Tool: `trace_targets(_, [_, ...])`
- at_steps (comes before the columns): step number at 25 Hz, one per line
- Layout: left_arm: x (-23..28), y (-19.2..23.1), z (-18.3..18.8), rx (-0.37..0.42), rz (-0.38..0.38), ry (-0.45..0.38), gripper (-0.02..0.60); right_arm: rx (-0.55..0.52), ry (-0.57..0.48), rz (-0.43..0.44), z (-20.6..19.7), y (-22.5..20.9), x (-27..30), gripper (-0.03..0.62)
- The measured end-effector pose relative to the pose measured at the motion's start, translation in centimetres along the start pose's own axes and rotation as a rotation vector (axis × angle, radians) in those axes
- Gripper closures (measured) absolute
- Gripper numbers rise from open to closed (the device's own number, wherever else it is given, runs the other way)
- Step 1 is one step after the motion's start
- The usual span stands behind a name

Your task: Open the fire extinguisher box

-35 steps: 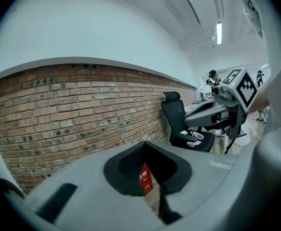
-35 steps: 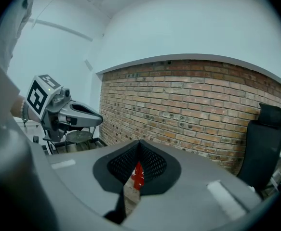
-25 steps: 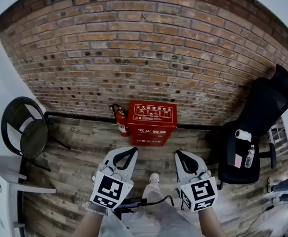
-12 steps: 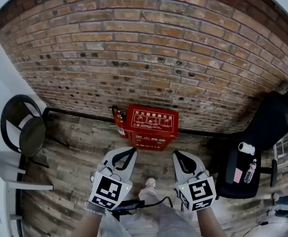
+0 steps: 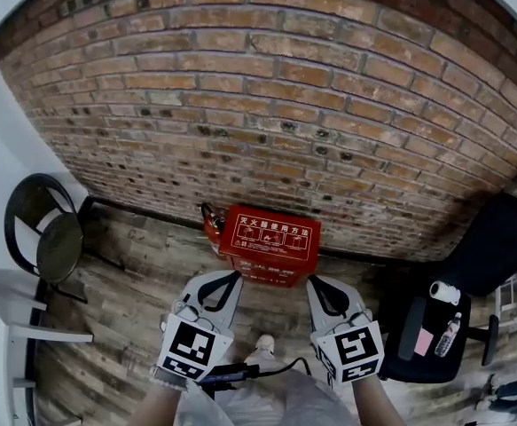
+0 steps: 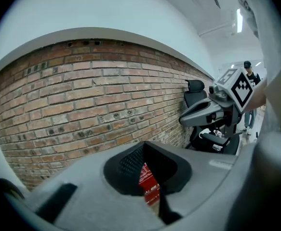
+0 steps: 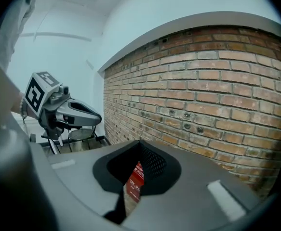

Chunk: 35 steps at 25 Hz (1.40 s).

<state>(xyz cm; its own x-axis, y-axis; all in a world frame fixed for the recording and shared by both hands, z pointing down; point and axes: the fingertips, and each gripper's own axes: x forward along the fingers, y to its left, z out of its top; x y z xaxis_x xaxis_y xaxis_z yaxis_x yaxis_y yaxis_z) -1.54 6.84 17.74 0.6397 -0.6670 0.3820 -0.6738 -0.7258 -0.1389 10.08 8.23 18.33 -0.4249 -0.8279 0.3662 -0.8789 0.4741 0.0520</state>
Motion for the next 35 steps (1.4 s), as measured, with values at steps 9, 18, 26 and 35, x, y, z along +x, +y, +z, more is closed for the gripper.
trace_targets(9, [2.9, 0.2, 0.7, 0.006, 0.002, 0.021, 0.578, 0.007, 0.004, 0.014, -0.5, -2.7, 1.1, 0.585])
trace_targets(18, [3.8, 0.6, 0.1, -0.004, -0.002, 0.046, 0.578, 0.020, 0.020, 0.006, -1.2, -3.4, 1.5, 0.585])
trace_targets(26, [4.9, 1.4, -0.5, -0.011, -0.034, 0.065, 0.578, 0.046, 0.049, -0.015, -1.9, -3.9, 2.4, 0.586])
trace_targets(35, [6.0, 3.0, -2.7, -0.037, -0.064, 0.106, 0.578, 0.083, 0.105, -0.018, -3.4, -3.8, 4.8, 0.585])
